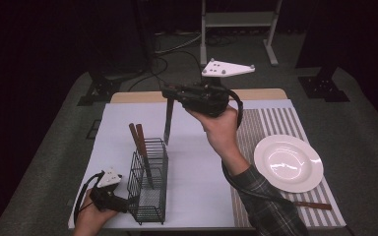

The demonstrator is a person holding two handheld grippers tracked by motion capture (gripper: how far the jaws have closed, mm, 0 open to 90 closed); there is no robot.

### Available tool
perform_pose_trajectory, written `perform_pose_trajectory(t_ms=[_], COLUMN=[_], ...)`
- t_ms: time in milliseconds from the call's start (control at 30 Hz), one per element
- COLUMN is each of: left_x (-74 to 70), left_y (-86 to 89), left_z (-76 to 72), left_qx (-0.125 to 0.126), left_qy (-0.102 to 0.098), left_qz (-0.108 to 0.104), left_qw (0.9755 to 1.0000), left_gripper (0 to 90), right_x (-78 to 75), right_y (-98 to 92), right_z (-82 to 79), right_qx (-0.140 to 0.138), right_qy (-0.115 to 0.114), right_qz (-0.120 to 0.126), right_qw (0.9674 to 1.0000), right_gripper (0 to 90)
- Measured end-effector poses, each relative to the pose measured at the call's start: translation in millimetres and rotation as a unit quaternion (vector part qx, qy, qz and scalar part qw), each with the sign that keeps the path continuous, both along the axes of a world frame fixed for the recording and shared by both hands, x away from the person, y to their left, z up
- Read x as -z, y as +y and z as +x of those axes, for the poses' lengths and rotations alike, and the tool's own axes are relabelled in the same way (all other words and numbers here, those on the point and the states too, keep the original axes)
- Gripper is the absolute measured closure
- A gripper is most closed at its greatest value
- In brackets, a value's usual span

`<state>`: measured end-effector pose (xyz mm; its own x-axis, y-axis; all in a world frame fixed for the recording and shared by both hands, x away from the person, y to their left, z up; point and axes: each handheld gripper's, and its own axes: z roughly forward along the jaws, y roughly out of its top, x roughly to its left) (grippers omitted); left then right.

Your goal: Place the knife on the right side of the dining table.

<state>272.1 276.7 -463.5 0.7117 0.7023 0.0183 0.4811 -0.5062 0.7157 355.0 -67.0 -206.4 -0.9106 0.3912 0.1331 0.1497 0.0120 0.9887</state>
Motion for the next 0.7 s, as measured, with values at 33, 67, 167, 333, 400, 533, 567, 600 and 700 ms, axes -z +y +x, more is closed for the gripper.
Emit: perform_pose_trajectory(t_ms=[33,67,167,333,400,533,567,600,700], left_x=[0.0,0.0,0.0,0.0,-0.1,-0.1,-0.1,-0.1,-0.1], left_y=[0.0,0.0,0.0,0.0,0.0,0.1,0.1,0.1,0.1], left_z=[0.0,0.0,0.0,0.0,0.0,0.0,0.0,0.0,0.0], left_qx=[0.000,0.000,0.000,0.000,0.000,0.000,0.000,0.000,0.000], left_qy=[0.000,0.000,0.000,0.000,0.000,0.000,0.000,0.000,0.000], left_qz=[0.000,0.000,0.000,0.000,0.000,0.001,0.000,0.000,0.000], left_qw=[1.0000,1.0000,1.0000,1.0000,1.0000,1.0000,1.0000,1.0000,1.0000], left_gripper=[0.0,0.0,0.0,0.0,0.0,0.0,0.0,0.0,0.0], right_x=[-0.6,-0.6,-0.9,2.9,4.9,8.5,9.3,9.3,11.2], right_y=[-2.5,-2.5,-13.0,-27.3,-33.1,-43.8,-46.6,-46.6,-55.3], right_z=[0.2,0.2,2.5,6.5,8.0,11.0,11.8,11.8,14.1], right_qx=[0.004,0.004,0.020,0.043,0.053,0.071,0.075,0.075,0.088], right_qy=[0.000,0.000,-0.003,-0.002,-0.003,-0.001,-0.001,-0.001,0.001], right_qz=[0.000,0.000,-0.004,-0.009,-0.016,-0.022,-0.023,-0.023,-0.025], right_qw=[1.0000,1.0000,0.9998,0.9991,0.9985,0.9973,0.9969,0.9969,0.9958], right_gripper=[78.8,78.8,78.8,78.8,78.8,78.8,78.8,78.8,78.8])
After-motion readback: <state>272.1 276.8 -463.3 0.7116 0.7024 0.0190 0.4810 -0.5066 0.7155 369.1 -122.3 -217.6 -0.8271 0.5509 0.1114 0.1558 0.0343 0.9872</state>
